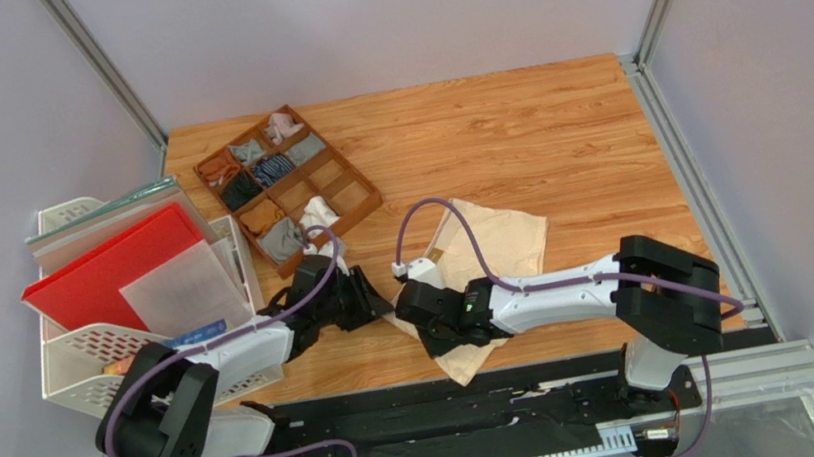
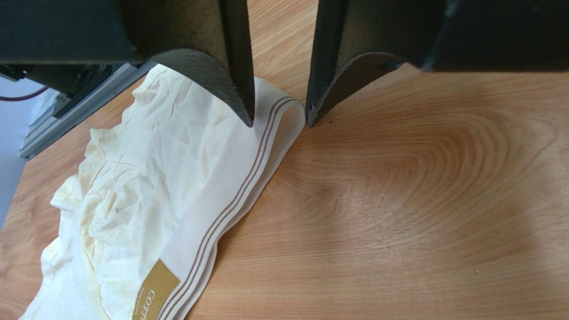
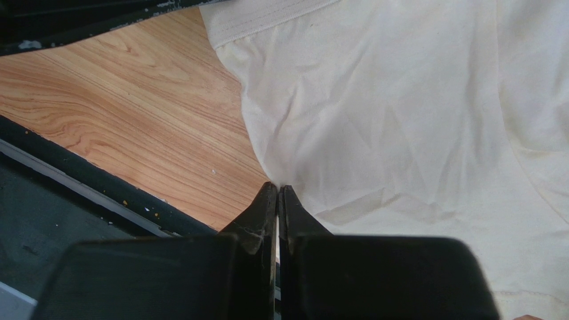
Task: Roll the underwear
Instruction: Move the underwear to the center of the board.
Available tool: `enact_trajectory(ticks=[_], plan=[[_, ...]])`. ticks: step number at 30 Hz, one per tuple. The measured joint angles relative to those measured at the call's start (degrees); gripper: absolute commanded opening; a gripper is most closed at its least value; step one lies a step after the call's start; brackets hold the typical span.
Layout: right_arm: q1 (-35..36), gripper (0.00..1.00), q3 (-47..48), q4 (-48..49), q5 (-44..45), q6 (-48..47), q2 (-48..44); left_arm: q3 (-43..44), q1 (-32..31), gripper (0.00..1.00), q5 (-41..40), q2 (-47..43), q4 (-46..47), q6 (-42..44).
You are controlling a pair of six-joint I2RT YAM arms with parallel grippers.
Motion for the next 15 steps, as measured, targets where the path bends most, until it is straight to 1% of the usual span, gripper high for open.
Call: enact_trajectory(ticks=[1, 2, 4, 5, 7, 8, 11, 15], plan=[[0.04, 0.0, 0.0, 0.0, 0.02, 0.0, 0.0, 0.0, -0.02, 0.33, 0.0, 0.37, 0.37, -0.24], [0.09, 0.0, 0.0, 0.0, 0.04, 0.02, -0.02, -0.13, -0.02, 0.26, 0.02, 0.7, 0.9, -0.48], [0.17, 0.0, 0.0, 0.0, 0.09, 0.13, -0.02, -0.79, -0.04, 0.17, 0.04, 1.14, 2.23, -1.16], [0.2, 0.02, 0.0, 0.0, 0.09, 0.15, 0.0, -1.31, -0.04, 0.08, 0.11, 1.29, 2.89, -1.6], [0.31, 0.09, 0.0, 0.0, 0.13, 0.17, -0.04, -1.99, -0.04, 0.0, 0.09, 1.42, 3.82, -2.25], [0.37, 0.19, 0.0, -0.09, 0.22, 0.22, -0.11, -2.23, -0.07, 0.0, 0.2, 1.55, 4.24, -2.62], [0.87, 0.31, 0.0, -0.7, 0.83, 0.76, -0.87, -2.25, -0.09, 0.0, 0.22, 1.6, 4.44, -2.86], [3.34, 0.34, 0.0, -4.52, 3.54, 1.51, -4.59, -2.08, -0.09, 0.0, -0.2, 1.16, 3.52, -2.75]])
